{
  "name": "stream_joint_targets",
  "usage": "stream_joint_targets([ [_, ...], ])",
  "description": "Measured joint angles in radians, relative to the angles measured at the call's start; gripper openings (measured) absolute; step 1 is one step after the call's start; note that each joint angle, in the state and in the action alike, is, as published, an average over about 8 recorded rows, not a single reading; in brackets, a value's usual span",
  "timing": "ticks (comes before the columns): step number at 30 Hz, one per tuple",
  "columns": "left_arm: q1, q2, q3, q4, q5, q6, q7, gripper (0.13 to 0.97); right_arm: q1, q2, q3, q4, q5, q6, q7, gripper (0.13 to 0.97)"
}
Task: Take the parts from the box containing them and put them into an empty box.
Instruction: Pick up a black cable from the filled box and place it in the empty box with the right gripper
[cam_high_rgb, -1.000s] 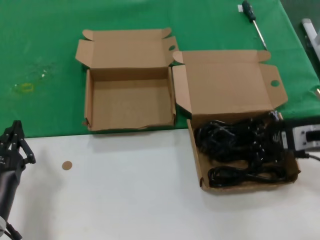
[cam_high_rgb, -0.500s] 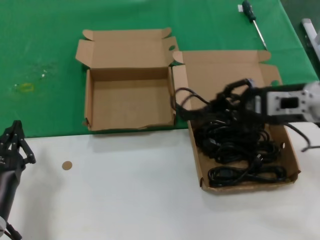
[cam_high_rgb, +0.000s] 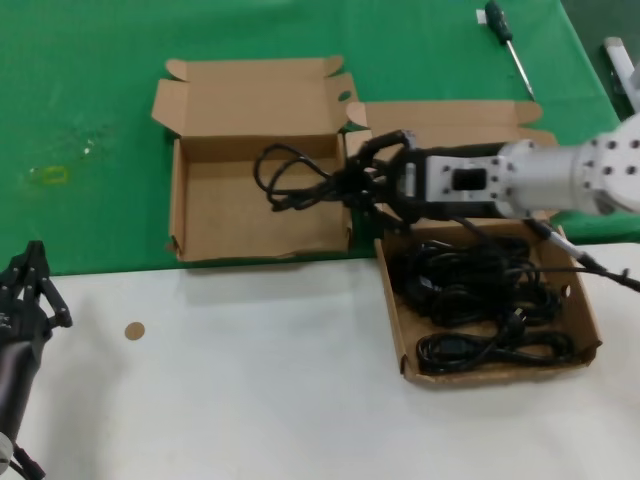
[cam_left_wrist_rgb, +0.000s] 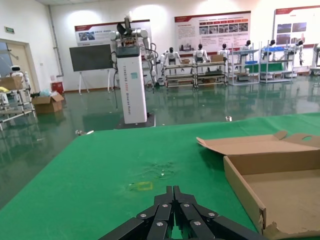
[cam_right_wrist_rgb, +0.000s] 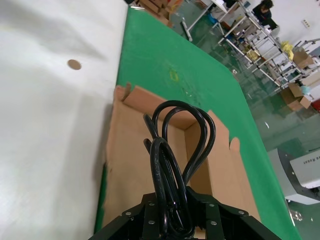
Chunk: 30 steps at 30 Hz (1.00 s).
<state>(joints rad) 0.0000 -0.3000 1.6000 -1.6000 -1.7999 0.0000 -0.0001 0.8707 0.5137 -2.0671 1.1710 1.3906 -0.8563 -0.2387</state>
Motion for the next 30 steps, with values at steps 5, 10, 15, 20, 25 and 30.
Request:
stream_joint_targets([
  [5, 0.0, 0.0, 0.0, 0.0, 0.0, 0.0, 0.0, 0.152, 0.041, -0.074, -0.019, -0.073, -0.025, 0.04, 0.005, 0.232],
  [10, 0.0, 0.0, 0.0, 0.0, 0.0, 0.0, 0.0, 0.152, 0.073, -0.14, -0.03, -0.136, -0.044, 0.083, 0.015, 0.231],
  [15, 0.0, 0.0, 0.0, 0.0, 0.0, 0.0, 0.0, 0.152, 0.094, -0.192, -0.036, -0.177, -0.059, 0.124, 0.028, 0.231],
  [20, 0.0, 0.0, 0.0, 0.0, 0.0, 0.0, 0.0, 0.152, 0.105, -0.233, -0.039, -0.2, -0.073, 0.161, 0.045, 0.231],
  [25, 0.0, 0.0, 0.0, 0.0, 0.0, 0.0, 0.0, 0.152, 0.111, -0.267, -0.045, -0.229, -0.079, 0.188, 0.039, 0.23],
  [30, 0.0, 0.0, 0.0, 0.0, 0.0, 0.0, 0.0, 0.152, 0.119, -0.299, -0.047, -0.281, -0.071, 0.211, 0.0, 0.23],
])
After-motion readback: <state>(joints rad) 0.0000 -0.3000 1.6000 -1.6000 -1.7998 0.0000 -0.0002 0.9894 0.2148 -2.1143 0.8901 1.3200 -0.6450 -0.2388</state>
